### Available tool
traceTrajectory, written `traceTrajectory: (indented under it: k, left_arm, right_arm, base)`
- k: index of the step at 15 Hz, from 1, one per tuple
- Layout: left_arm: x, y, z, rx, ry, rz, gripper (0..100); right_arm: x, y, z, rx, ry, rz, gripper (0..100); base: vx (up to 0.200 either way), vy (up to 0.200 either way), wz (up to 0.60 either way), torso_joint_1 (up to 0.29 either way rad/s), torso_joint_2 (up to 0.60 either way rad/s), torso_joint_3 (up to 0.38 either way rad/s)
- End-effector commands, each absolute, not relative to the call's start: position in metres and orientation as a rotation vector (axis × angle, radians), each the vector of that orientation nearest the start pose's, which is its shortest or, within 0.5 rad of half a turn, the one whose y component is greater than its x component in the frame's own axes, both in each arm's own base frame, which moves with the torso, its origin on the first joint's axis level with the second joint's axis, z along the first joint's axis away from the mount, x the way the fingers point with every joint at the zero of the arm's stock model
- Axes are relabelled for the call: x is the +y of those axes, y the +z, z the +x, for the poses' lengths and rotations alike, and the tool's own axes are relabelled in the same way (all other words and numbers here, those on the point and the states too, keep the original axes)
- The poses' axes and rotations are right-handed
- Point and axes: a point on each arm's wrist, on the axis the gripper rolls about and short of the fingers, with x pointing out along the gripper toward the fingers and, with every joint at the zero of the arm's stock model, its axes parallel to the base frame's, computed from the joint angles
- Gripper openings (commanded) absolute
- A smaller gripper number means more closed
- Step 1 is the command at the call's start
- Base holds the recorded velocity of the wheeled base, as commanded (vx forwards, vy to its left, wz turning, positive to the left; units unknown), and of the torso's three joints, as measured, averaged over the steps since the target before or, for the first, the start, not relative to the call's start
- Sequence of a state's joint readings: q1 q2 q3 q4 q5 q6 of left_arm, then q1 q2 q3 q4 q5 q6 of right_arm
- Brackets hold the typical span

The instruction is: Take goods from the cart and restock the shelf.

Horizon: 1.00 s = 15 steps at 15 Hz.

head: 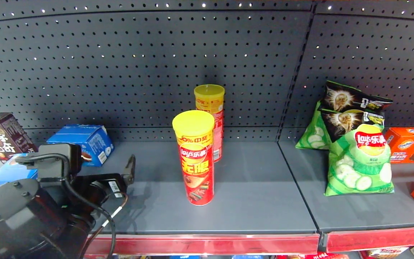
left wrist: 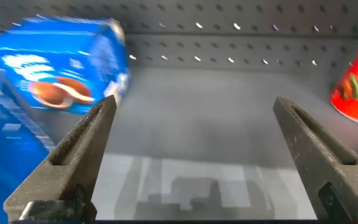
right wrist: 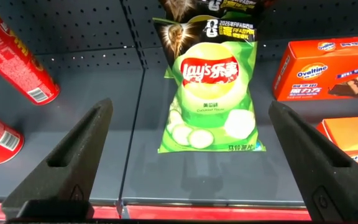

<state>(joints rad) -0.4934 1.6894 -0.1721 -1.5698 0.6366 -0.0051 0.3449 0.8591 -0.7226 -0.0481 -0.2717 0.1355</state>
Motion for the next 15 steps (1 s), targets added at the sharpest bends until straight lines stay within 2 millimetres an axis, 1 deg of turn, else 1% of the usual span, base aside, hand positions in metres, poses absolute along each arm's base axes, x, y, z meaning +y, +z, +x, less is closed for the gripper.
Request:
traceTrajectory:
  k: [1, 3, 5, 6, 7, 8, 10, 12, 15]
  left_arm:
    - [-0.082, 0.145, 0.193, -0.093, 0.17, -0.06, 100]
    - [-0.078, 0.153, 0.188, -0.126, 0.178, -0.075, 100]
    - [-0.066, 0.161, 0.184, -0.165, 0.219, -0.092, 100]
    - [-0.057, 0.165, 0.18, -0.183, 0.256, -0.098, 100]
    - [-0.045, 0.164, 0.171, -0.187, 0.291, -0.094, 100]
    - [-0.042, 0.163, 0.168, -0.185, 0.291, -0.089, 100]
    - [-0.025, 0.159, 0.153, -0.177, 0.348, -0.048, 100]
    - [-0.019, 0.16, 0.146, -0.19, 0.376, -0.052, 100]
    - [-0.014, 0.16, 0.146, -0.196, 0.409, -0.051, 100]
  right_arm:
    - [0.025, 0.266, 0.087, 0.101, 0.067, 0.103, 100]
    - [0.025, 0.266, 0.087, 0.101, 0.067, 0.103, 100]
    - [0.025, 0.266, 0.087, 0.103, 0.067, 0.102, 100]
    - [0.025, 0.266, 0.087, 0.101, 0.065, 0.103, 100]
    - [0.025, 0.266, 0.087, 0.101, 0.064, 0.103, 100]
    - [0.025, 0.266, 0.087, 0.103, 0.064, 0.101, 100]
    - [0.025, 0.266, 0.087, 0.103, 0.064, 0.101, 100]
    - [0.024, 0.267, 0.087, 0.099, 0.063, 0.102, 100]
    - [0.024, 0.267, 0.086, 0.095, 0.065, 0.1, 100]
  base:
    - [0.0, 0.0, 0.0, 0.0, 0.0, 0.0]
    - [0.0, 0.0, 0.0, 0.0, 0.0, 0.0]
    - [0.0, 0.0, 0.0, 0.0, 0.0, 0.0]
    - [0.0, 0.0, 0.0, 0.0, 0.0, 0.0]
    - [0.0, 0.0, 0.0, 0.0, 0.0, 0.0]
    - [0.0, 0.0, 0.0, 0.0, 0.0, 0.0]
    - [0.0, 0.0, 0.0, 0.0, 0.0, 0.0]
    - [0.0, 0.0, 0.0, 0.0, 0.0, 0.0]
    - [0.0, 0.0, 0.0, 0.0, 0.0, 0.0]
